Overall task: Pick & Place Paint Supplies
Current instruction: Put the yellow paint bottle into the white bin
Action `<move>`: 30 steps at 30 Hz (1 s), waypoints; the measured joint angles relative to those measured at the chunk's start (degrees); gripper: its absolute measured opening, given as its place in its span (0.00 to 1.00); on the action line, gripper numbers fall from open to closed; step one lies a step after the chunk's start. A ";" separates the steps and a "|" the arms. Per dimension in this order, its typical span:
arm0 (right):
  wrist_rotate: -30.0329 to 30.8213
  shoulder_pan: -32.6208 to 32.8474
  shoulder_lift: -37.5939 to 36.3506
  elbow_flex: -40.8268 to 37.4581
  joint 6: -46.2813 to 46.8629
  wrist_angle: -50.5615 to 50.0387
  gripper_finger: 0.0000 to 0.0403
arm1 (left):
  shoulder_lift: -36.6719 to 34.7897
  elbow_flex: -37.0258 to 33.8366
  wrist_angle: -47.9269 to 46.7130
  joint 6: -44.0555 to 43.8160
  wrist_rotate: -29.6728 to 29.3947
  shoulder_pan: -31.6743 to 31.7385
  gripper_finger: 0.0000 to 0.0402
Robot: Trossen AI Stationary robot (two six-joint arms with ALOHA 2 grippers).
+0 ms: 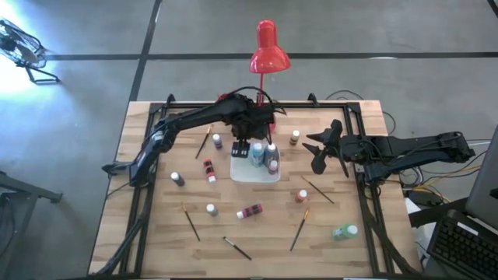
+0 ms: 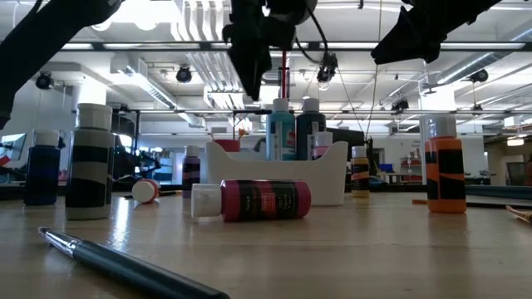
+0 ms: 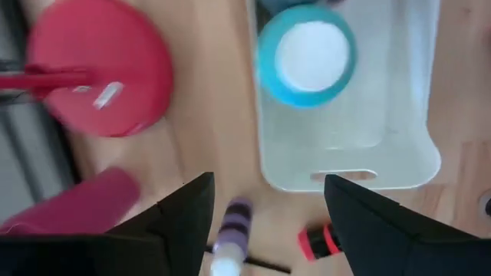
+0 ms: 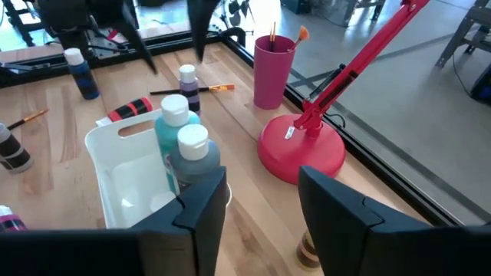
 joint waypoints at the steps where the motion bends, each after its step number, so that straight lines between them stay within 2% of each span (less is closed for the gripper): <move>1: 0.00 -0.01 0.00 0.00 -0.01 0.00 0.41 | -0.38 1.12 0.51 -1.22 -0.69 0.00 0.62; 8: -0.04 0.00 -0.02 0.00 0.47 -2.07 0.45 | -9.36 -0.17 3.33 -4.49 -1.04 -0.23 0.63; 15: -0.09 -0.01 -0.04 0.00 1.16 -3.20 0.47 | -21.10 -8.31 10.97 -8.98 -1.66 -0.92 0.63; 20: -0.26 -0.02 -0.11 0.00 2.47 -4.38 0.47 | -30.81 -19.64 19.71 -12.07 -3.26 -1.60 0.63; 30: -1.55 0.00 -0.10 0.07 2.61 -5.67 0.43 | -50.47 -48.66 40.45 -18.17 -6.05 -3.58 0.63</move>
